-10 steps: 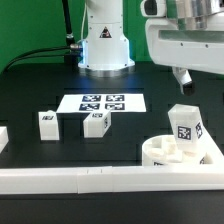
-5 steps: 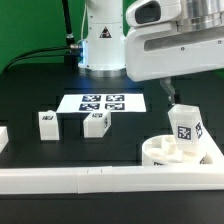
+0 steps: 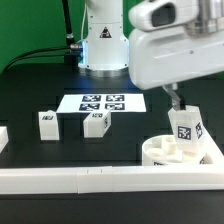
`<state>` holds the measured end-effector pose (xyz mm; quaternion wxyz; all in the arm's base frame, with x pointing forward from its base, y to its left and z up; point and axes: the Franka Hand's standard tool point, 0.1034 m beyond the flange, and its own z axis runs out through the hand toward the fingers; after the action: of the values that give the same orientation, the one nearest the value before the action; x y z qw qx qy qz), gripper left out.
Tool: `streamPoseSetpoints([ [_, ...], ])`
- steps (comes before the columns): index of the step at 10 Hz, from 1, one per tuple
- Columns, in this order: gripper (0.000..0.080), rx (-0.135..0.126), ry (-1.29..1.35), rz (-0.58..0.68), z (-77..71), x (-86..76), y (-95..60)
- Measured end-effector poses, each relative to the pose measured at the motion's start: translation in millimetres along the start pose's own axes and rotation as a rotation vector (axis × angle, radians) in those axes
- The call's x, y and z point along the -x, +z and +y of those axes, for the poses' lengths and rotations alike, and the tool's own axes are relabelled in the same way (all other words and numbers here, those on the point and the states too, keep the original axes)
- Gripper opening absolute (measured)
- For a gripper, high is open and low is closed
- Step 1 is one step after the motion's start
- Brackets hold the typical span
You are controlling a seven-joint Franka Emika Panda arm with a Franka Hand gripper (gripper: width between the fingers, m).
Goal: Assemble stool
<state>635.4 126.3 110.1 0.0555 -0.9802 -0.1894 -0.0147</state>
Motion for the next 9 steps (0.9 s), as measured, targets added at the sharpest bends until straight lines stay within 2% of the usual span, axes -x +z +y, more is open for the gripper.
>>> streamPoseSetpoints([
  [1, 0.0649, 0.018, -0.131, 0.004, 2.8, 1.5, 3.0],
  [3, 0.0649, 0.024, -0.292, -0.009, 9.6, 10.2, 17.9],
  [6, 0.0649, 0.025, -0.256, -0.012, 10.7, 10.7, 27.1],
  [8, 0.0623, 0.025, -0.238, -0.012, 11.7, 11.0, 27.3],
  [9, 0.0451, 0.025, -0.191, -0.011, 11.5, 11.0, 27.4],
])
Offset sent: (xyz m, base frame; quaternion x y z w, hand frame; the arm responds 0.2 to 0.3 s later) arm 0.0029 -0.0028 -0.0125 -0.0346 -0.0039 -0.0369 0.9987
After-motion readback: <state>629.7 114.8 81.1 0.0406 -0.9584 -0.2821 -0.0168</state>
